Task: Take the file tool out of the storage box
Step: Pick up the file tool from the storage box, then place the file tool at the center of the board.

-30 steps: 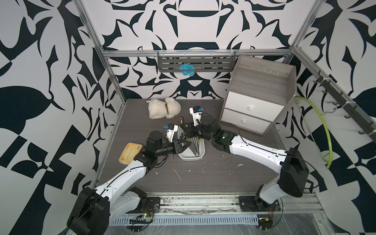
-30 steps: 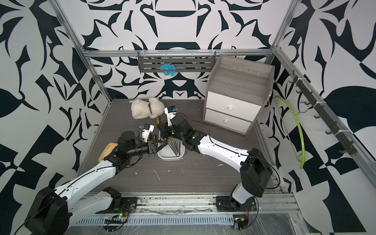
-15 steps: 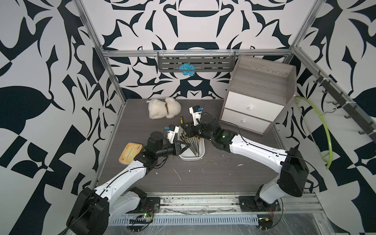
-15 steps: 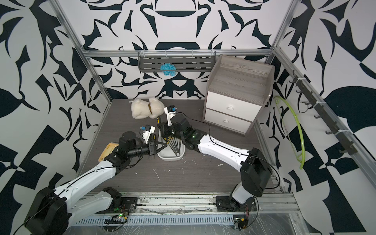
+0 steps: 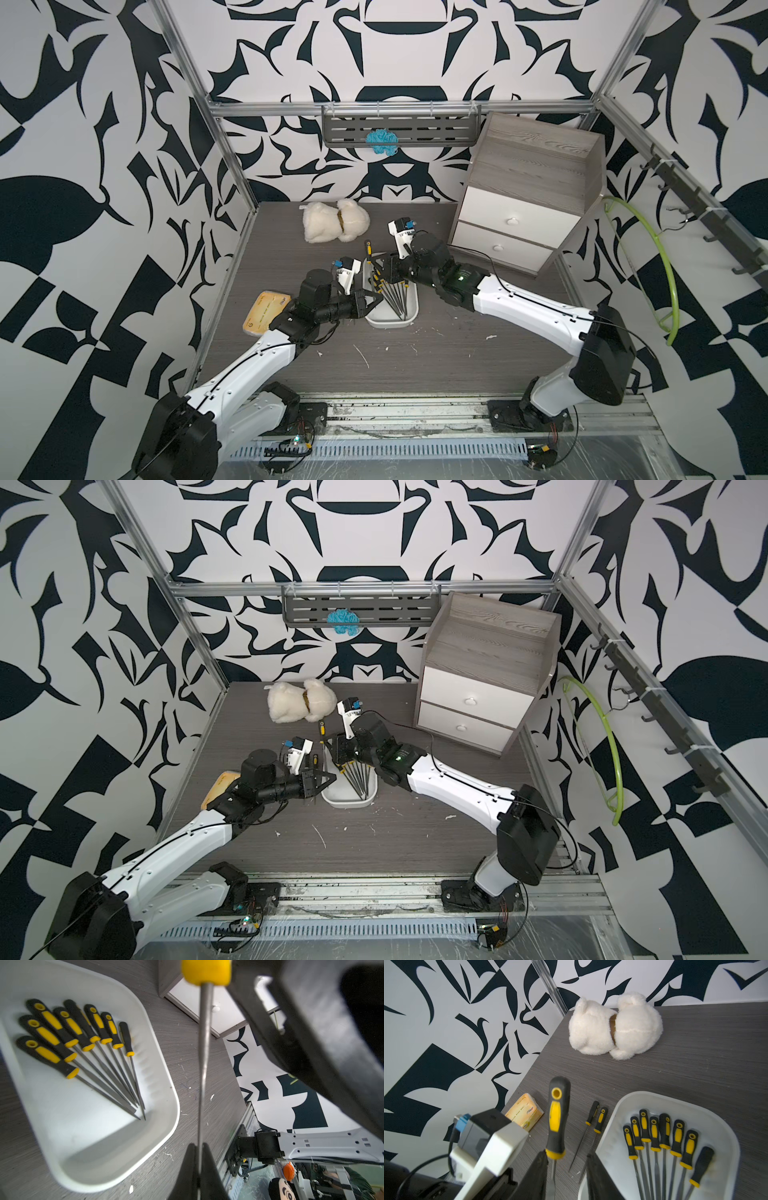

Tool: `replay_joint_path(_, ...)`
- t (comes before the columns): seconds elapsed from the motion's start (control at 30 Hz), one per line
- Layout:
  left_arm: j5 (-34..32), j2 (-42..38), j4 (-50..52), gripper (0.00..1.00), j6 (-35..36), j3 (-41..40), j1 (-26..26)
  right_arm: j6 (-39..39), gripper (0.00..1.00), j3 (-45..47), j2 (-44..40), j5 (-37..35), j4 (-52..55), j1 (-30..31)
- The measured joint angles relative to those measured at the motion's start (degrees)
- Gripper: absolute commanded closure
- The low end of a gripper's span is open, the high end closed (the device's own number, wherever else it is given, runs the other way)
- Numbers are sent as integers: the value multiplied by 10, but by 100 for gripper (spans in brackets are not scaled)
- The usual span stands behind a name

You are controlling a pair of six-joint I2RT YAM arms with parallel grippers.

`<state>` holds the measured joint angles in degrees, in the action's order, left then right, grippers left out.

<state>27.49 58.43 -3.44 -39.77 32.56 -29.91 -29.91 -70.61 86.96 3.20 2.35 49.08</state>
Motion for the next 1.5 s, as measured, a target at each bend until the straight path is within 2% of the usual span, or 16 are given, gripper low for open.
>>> replay_joint_path(0.2,-120,14,176,100,37,82,0,68,60,6,-57,-36,78,-8)
replay_joint_path(0.4,-290,41,362,100,54,166,2,125,60,10,-14,-52,148,-29)
replay_joint_path(0.47,-319,73,409,100,58,186,19,138,60,16,0,-56,170,-32)
replay_joint_path(0.6,-323,188,451,100,78,201,79,152,60,40,-13,-61,192,-31)
replay_joint_path(0.73,-315,272,465,100,90,199,102,155,60,76,-65,-67,191,-31)
replay_joint_path(0.93,-304,331,474,100,109,213,122,155,60,78,-87,-71,176,-31)
replay_joint_path(1.5,-274,397,466,100,145,250,127,156,60,81,-66,-73,170,-31)
